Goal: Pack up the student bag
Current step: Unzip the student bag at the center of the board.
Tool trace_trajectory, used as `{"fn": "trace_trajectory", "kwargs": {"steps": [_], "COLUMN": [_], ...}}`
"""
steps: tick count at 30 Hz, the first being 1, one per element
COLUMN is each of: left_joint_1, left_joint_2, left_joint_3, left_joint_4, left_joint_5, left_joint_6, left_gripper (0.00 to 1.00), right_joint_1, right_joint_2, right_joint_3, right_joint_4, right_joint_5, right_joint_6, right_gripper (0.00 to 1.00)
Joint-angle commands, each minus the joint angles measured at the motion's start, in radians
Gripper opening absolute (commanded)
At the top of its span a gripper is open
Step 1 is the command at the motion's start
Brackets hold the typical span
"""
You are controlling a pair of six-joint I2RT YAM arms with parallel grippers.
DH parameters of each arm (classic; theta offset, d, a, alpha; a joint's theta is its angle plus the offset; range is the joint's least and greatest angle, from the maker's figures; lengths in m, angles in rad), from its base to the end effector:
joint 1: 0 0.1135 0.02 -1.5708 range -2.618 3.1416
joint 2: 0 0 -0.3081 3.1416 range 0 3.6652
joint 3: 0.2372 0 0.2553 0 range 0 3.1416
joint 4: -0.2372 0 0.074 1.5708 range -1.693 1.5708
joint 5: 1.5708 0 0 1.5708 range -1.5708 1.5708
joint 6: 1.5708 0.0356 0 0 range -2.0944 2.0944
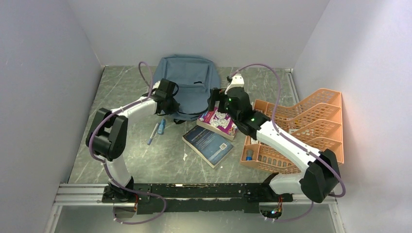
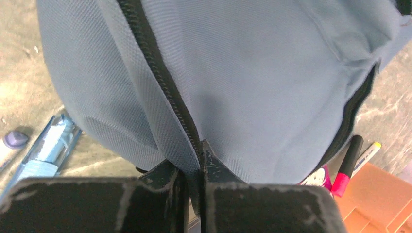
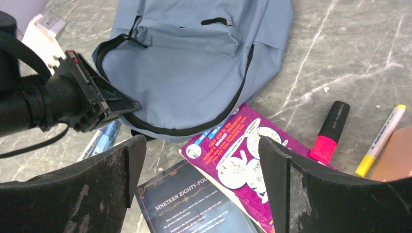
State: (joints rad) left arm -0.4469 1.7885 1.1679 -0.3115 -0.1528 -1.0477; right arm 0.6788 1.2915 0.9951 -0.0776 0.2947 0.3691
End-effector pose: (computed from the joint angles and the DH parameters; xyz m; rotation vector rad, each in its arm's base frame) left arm 0.3526 -0.1630 0.2312 -0.8129 2.4070 -0.4282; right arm 0.2326 0.1744 0.3551 -0.1052 1.9472 0.4124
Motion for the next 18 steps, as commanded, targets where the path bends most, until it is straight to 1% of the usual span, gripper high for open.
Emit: {"fn": "trace_trajectory", "kwargs": {"steps": [1, 5, 8, 13, 16, 18], "left_joint_1": [0.018, 0.062, 0.100, 0.152, 0.172, 0.177], "left_joint_2": [-0.005, -0.042, -0.042, 0.055, 0.133, 0.185], "left_joint_3": [0.133, 0.216, 0.338, 0.674, 0.884, 1.000], "left_joint_4": [-0.006, 0.000, -0.039, -0.225, -0.344, -0.421], "left_joint_5": [-0.025, -0.007, 0.006, 0.039, 0.069, 0.060], "left_joint_6": [0.110, 0.203, 0.303, 0.485, 0.622, 0.709], "left_gripper": [0.05, 0.05, 0.05, 0.05, 0.05, 0.05], "right_joint_1": [-0.005, -0.005, -0.007, -0.007, -0.007, -0.007], "right_joint_2": [-0.040, -0.071, -0.091, -0.111, -0.124, -0.136], "right_joint_3": [-0.019, -0.031, -0.037, -0.046, -0.056, -0.067], "right_joint_4": [-0.011, -0.022, -0.029, -0.045, -0.055, -0.055], "right_joint_5": [0.037, 0.044, 0.048, 0.048, 0.040, 0.032], "right_joint_6": [-0.006, -0.006, -0.008, -0.009, -0.005, 0.001], "right_gripper": [0.90, 0.90, 0.90, 0.90, 0.90, 0.90]}}
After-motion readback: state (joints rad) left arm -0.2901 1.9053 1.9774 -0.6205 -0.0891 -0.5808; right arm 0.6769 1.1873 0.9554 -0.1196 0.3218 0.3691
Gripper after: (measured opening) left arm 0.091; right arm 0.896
